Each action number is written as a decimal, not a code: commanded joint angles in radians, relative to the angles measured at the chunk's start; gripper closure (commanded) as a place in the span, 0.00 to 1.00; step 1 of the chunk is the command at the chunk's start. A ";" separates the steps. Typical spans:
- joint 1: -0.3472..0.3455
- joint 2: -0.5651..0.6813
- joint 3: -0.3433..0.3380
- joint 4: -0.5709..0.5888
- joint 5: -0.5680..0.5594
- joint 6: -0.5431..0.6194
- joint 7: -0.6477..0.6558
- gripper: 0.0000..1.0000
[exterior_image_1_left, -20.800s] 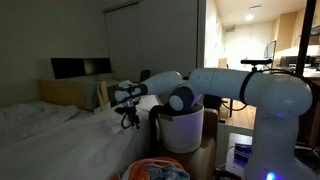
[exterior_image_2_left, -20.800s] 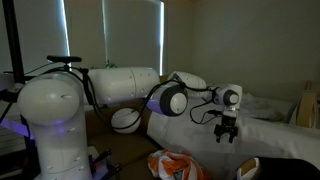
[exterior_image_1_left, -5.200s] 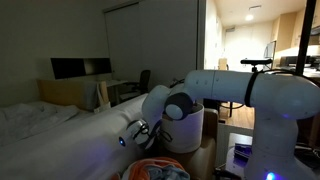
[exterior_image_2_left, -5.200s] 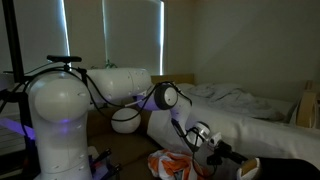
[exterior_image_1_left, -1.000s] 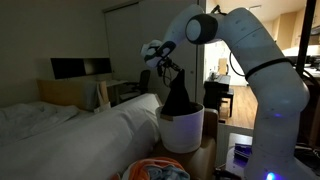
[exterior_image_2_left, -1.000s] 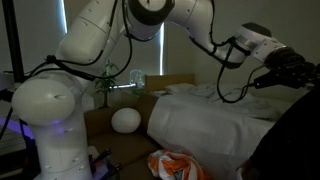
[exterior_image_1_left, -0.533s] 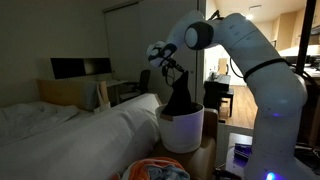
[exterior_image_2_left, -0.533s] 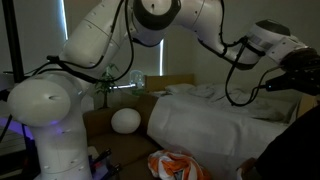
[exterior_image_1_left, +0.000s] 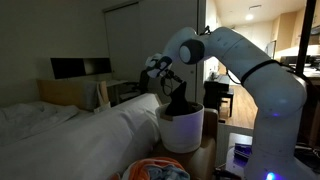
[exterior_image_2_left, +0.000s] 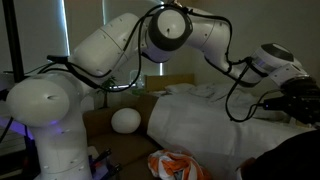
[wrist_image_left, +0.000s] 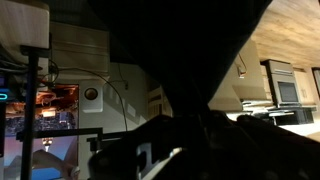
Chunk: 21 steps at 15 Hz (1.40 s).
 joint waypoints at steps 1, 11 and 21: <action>-0.039 0.065 -0.025 0.106 0.088 -0.051 -0.075 0.95; -0.116 0.128 -0.006 0.221 0.152 -0.116 -0.146 0.50; -0.070 0.078 0.028 0.197 0.099 -0.024 -0.266 0.00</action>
